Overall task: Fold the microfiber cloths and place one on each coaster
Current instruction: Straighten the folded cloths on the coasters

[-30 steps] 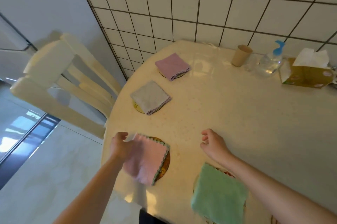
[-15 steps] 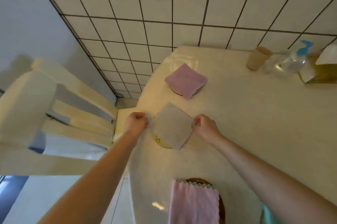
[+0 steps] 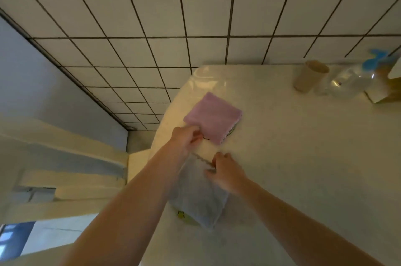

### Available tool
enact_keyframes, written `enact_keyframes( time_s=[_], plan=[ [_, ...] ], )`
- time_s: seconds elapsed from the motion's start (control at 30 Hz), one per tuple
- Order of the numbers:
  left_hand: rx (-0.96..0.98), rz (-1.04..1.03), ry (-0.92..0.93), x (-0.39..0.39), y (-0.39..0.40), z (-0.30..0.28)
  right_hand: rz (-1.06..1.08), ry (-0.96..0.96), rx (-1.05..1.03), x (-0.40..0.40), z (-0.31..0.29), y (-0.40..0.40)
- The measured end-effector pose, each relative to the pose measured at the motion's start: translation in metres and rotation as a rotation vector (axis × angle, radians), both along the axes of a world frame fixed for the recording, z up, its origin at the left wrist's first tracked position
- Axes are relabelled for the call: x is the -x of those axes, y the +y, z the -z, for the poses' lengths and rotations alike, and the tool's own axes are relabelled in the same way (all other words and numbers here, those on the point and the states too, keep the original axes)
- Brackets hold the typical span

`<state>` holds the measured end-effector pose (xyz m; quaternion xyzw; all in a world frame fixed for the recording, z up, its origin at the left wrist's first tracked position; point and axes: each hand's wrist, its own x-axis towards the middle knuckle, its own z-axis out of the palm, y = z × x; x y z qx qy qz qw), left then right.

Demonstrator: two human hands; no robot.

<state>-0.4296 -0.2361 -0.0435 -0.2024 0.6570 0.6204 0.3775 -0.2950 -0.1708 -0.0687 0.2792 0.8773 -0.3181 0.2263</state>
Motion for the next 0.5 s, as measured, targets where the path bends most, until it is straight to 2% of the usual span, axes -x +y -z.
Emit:
enact_keyframes(
  time_s=[0.3, 0.5],
  plan=[
    [0.144, -0.041, -0.013, 0.009, 0.035, 0.021, -0.111, 0.032, -0.008, 0.010, 0.007, -0.001],
    [0.173, -0.017, 0.043, 0.011, 0.035, 0.024, -0.125, 0.006, 0.325, 0.017, 0.004, 0.006]
  ],
)
